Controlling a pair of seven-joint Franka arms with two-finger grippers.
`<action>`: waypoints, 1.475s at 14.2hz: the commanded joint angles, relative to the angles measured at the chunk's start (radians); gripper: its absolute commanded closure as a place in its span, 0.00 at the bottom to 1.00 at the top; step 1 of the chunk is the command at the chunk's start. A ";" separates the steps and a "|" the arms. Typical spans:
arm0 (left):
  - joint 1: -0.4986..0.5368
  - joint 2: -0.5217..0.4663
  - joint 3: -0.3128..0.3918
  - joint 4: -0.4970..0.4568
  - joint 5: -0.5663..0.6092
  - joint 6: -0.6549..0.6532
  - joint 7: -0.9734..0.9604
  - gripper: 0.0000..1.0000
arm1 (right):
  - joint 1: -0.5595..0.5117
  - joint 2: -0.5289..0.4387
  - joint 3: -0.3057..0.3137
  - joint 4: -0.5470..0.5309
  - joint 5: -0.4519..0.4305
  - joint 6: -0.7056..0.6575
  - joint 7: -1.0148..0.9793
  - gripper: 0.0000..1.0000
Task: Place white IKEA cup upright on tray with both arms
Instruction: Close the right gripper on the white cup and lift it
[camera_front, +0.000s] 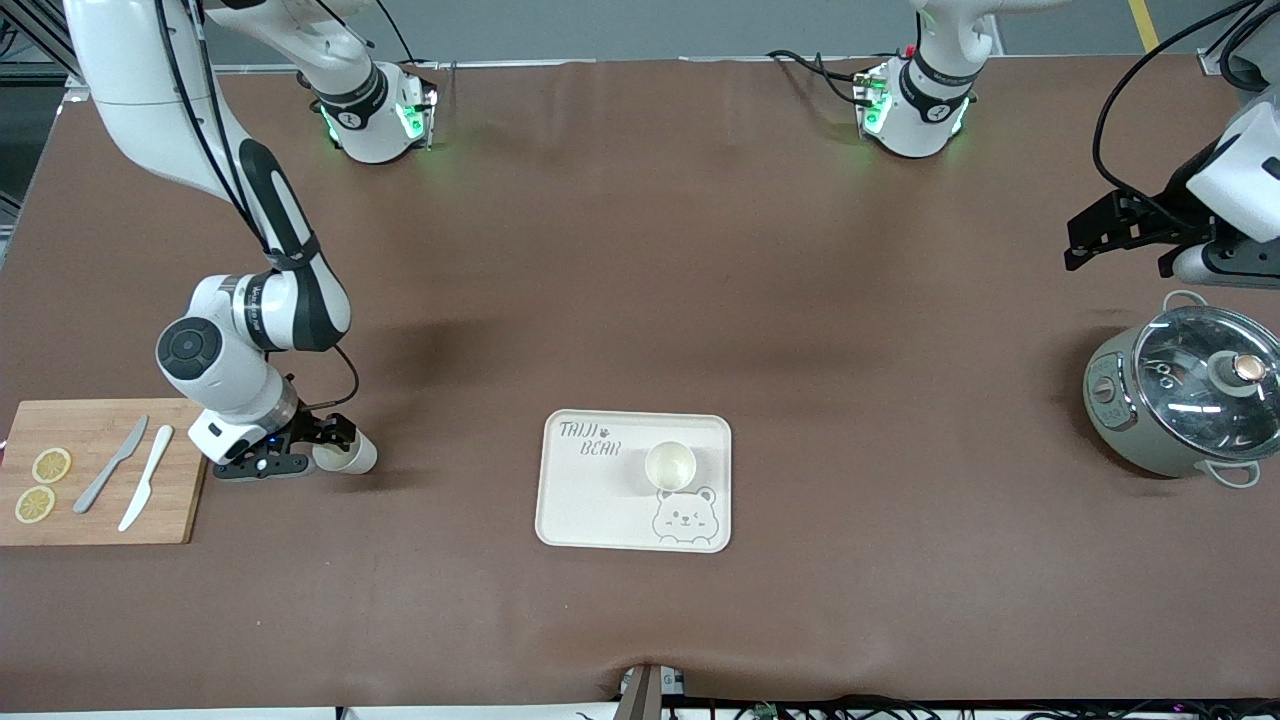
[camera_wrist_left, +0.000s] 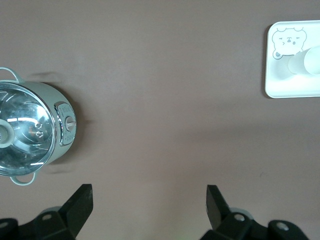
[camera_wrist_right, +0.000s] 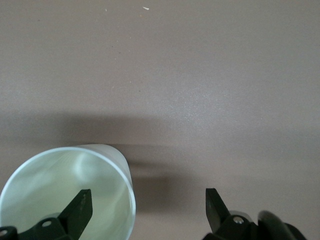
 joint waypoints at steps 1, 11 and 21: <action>-0.002 -0.025 0.002 -0.025 0.019 0.010 0.012 0.00 | -0.004 -0.040 0.000 0.012 0.008 -0.069 -0.012 0.00; -0.006 -0.027 0.002 -0.025 0.019 0.007 0.004 0.00 | -0.012 -0.037 0.000 0.010 0.009 -0.065 0.008 0.19; -0.026 -0.024 0.006 -0.027 0.019 0.008 0.001 0.00 | -0.003 -0.035 0.000 0.012 0.026 -0.069 0.016 0.78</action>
